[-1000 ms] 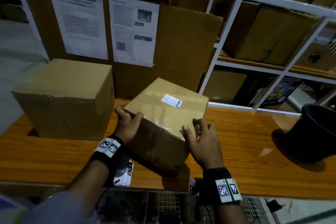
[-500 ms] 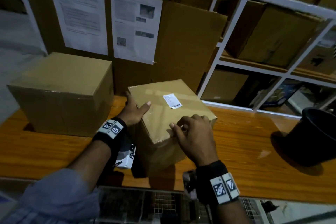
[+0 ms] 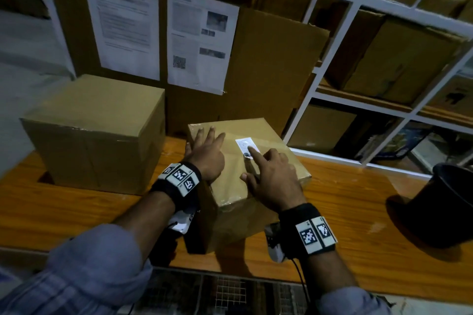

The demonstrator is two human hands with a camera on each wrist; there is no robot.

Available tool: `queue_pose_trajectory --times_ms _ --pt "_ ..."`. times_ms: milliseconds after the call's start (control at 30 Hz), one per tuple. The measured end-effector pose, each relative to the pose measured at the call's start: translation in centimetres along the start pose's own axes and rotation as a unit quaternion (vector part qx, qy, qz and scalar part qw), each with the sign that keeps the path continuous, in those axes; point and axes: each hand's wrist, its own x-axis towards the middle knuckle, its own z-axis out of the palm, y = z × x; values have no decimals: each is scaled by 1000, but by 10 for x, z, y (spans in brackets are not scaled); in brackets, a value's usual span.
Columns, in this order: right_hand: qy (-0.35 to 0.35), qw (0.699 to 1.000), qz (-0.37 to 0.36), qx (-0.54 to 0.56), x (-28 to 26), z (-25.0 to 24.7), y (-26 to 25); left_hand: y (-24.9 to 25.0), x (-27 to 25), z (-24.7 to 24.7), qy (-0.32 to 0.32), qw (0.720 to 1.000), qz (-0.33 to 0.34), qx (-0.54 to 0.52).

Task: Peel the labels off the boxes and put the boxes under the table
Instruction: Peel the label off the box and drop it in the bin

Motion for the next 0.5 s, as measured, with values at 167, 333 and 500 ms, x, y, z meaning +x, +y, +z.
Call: queue_pose_trajectory --times_ms 167,333,500 --pt "13 999 -11 -31 -9 3 -4 -3 -6 -8 -32 999 7 -16" --pt "20 999 -20 -28 -14 2 -10 -5 -5 -4 -33 999 13 -12" --pt "-22 996 2 86 -3 -15 1 -5 -4 -7 -46 999 12 -14"
